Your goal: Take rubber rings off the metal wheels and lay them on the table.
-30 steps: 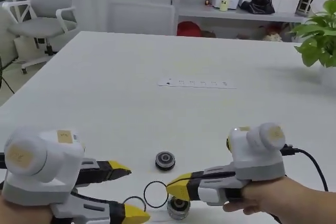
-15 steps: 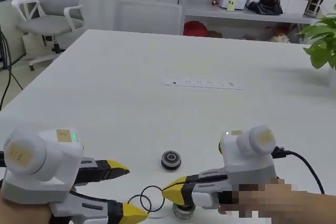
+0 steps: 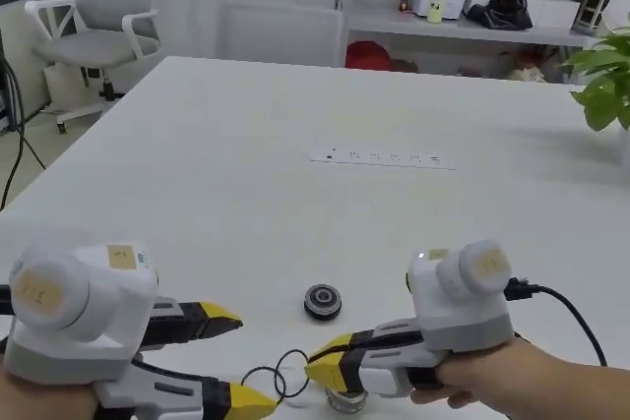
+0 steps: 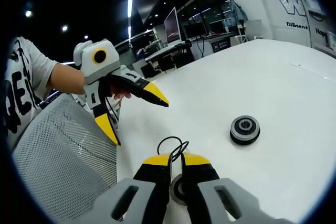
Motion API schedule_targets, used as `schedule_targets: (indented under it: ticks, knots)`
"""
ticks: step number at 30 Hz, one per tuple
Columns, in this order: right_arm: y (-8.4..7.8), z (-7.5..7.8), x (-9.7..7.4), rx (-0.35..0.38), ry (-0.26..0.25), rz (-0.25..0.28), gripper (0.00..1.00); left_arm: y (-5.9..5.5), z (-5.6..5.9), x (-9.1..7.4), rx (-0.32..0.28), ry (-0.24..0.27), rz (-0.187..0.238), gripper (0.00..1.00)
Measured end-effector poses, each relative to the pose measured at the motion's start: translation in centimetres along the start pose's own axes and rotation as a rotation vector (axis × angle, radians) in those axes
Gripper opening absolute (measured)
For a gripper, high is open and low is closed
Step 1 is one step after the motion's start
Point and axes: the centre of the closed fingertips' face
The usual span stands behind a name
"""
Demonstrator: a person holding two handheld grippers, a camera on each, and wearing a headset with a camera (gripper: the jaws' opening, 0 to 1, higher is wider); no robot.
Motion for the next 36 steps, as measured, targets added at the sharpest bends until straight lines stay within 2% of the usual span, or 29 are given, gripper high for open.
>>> schedule_targets:
  ticks: [11, 20, 36]
  knots:
    - [0.0, 0.2, -0.1, -0.035, -0.013, -0.006, 0.16, -0.2, -0.1, 0.0, -0.002, 0.001, -0.008, 0.56]
    - [0.5, 0.5, -0.7, -0.031, -0.025, 0.022, 0.21, -0.2, -0.2, 0.2, -0.002, -0.004, -0.015, 0.56]
    - [1.2, 1.8, -2.2, -0.024, -0.068, 0.06, 0.24, 1.0, -2.2, 0.7, 0.0, 0.021, 0.001, 0.55]
Point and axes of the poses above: the centre of the closed fingertips' face, and the gripper's own axes: x roughly forward along the fingers, z roughly to its right, y roughly out of its top, and after that the axes turned 4 degrees about x, right-handed
